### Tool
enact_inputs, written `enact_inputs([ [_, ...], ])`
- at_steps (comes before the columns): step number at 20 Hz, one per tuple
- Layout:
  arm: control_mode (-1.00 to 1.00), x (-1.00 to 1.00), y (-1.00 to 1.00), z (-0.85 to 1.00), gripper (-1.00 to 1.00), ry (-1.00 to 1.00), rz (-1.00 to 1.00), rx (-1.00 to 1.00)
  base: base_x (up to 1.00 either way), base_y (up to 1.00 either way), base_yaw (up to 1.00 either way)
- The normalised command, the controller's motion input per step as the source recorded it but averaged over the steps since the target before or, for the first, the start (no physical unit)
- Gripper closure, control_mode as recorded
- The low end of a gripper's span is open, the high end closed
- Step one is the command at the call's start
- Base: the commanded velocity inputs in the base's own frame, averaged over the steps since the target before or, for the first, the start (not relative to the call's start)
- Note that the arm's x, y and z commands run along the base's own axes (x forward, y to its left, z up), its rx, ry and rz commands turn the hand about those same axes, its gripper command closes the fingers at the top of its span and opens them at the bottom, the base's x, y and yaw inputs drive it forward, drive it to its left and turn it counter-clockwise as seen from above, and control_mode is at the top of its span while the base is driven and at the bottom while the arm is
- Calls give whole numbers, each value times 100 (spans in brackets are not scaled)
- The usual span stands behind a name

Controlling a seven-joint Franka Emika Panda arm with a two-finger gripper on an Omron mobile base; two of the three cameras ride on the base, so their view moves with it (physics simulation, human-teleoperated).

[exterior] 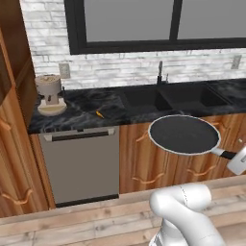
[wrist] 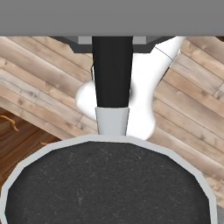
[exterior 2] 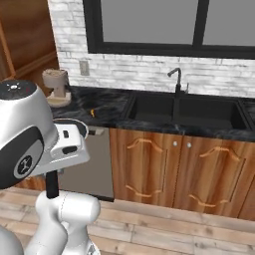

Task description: Retrieve the pan from the cabinet, then place the raw meat into the pan to avoid contamination.

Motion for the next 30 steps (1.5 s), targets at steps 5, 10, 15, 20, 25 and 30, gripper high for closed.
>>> enact_inputs([
  [5,100,0,0,0,100,0,0,0,57,0,-9],
  [10,100,0,0,0,100,0,0,0,63,9,-8],
  [15,100,0,0,0,100,0,0,0,58,6,-7],
  [20,100,0,0,0,100,0,0,0,52,28,-9],
  [25,100,0,0,0,100,0,0,0,44,53,-1],
  [30,100,0,0,0,100,0,0,0,49,48,1],
])
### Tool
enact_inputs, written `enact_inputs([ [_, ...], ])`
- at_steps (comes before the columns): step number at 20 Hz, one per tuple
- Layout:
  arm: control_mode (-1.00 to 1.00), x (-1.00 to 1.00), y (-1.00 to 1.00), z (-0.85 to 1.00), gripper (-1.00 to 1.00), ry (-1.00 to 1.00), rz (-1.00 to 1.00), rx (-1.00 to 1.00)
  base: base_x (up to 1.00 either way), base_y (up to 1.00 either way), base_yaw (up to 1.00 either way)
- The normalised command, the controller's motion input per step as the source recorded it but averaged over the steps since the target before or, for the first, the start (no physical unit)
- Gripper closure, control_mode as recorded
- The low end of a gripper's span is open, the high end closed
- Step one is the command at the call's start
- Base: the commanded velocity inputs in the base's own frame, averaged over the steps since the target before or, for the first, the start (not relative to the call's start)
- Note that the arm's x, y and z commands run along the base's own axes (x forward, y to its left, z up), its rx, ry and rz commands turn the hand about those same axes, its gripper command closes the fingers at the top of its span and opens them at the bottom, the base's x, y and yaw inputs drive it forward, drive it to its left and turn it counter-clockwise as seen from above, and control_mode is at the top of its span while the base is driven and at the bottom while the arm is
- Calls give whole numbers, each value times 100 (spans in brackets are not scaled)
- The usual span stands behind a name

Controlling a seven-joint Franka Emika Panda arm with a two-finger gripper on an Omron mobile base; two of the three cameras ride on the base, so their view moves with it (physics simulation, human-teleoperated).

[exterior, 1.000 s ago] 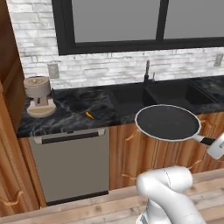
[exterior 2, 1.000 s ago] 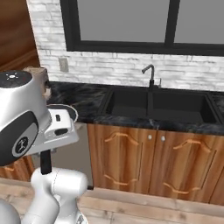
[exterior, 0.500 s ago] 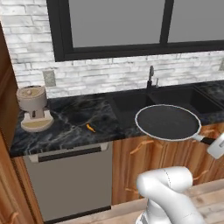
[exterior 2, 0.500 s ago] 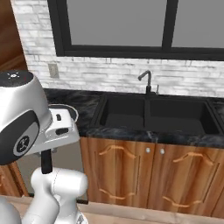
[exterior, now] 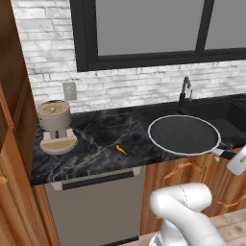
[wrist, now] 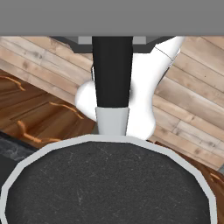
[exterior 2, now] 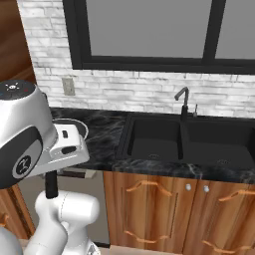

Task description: Retrieve the pan from the cabinet, then place the raw meat into the pan to avoid contamination.

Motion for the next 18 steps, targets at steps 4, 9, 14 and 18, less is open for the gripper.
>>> enact_inputs([
  [4,100,0,0,0,100,0,0,0,59,41,3],
  [9,100,0,0,0,100,0,0,0,69,34,5],
  [14,100,0,0,0,100,0,0,0,41,10,4],
  [18,100,0,0,0,100,0,0,0,32,1,1],
])
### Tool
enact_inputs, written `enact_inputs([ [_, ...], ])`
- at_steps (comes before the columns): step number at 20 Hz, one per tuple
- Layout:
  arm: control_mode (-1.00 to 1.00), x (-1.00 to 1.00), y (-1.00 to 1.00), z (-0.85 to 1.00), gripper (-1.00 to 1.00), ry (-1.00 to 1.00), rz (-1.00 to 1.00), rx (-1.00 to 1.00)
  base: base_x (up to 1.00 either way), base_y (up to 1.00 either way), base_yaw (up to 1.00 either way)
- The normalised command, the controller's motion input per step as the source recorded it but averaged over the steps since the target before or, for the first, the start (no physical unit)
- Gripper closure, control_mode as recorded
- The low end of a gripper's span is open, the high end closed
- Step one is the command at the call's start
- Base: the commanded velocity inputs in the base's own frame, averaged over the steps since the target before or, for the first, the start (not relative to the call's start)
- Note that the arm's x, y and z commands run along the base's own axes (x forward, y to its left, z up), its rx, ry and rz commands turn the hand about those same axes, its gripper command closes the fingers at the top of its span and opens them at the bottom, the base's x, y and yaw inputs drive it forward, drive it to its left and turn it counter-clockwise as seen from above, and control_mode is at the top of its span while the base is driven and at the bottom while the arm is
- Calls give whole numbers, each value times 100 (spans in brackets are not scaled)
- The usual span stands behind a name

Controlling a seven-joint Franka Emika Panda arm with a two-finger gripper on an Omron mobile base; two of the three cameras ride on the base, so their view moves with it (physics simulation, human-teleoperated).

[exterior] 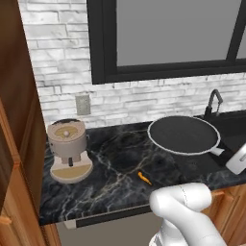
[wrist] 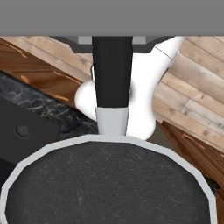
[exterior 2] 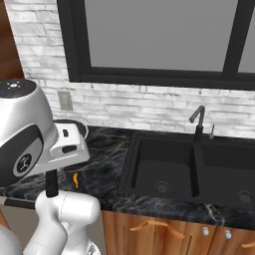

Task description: Retrieve the pan from the cabinet, then place the raw meat into the pan to avoid contamination.

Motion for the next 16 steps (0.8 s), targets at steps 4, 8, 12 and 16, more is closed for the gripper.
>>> enact_inputs([
  [4,100,0,0,0,100,0,0,0,42,7,0],
  [8,100,0,0,0,100,0,0,0,39,11,0],
  [12,100,0,0,0,100,0,0,0,57,11,0],
  [16,100,0,0,0,100,0,0,0,62,10,0],
])
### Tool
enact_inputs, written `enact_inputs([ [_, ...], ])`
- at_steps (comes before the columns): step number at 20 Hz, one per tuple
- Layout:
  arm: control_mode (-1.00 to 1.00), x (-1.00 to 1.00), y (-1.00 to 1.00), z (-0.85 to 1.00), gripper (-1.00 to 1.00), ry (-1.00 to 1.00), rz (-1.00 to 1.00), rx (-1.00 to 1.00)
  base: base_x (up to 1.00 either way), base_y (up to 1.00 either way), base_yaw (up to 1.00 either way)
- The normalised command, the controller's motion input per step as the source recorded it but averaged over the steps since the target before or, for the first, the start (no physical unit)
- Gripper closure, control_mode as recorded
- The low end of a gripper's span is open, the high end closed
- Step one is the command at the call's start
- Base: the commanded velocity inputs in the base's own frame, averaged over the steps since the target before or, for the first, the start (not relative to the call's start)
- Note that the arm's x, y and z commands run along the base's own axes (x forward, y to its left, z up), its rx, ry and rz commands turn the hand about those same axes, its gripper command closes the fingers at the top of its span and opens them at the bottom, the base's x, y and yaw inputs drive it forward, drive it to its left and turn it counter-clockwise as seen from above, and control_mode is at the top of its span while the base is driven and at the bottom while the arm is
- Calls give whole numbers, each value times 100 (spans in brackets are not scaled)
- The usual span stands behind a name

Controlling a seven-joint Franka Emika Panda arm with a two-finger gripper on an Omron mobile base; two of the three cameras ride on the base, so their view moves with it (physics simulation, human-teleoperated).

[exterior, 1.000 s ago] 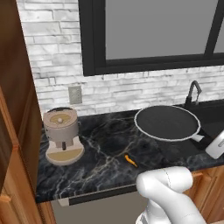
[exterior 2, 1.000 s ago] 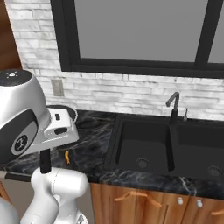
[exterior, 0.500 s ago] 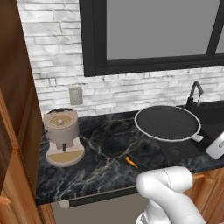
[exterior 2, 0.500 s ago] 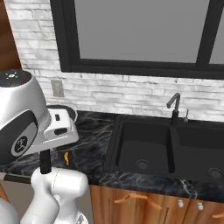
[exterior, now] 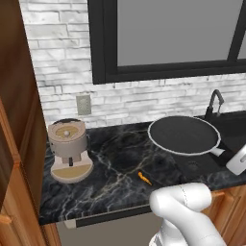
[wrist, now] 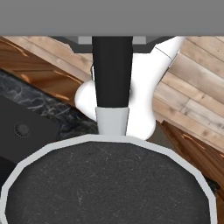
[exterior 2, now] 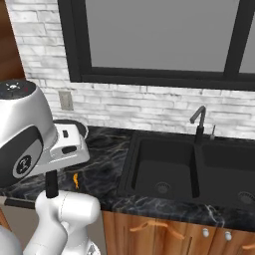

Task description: Retrieve the pan from the cabinet, then place the raw meat into the pan to avoid contamination.

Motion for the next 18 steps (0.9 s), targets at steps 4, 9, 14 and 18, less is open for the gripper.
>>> enact_inputs([
  [4,100,0,0,0,100,0,0,0,52,10,0],
  [9,100,0,0,0,100,0,0,0,32,8,0],
  [14,-100,4,0,0,100,0,0,0,11,1,0],
  [18,-100,0,0,0,100,0,0,0,0,0,0],
])
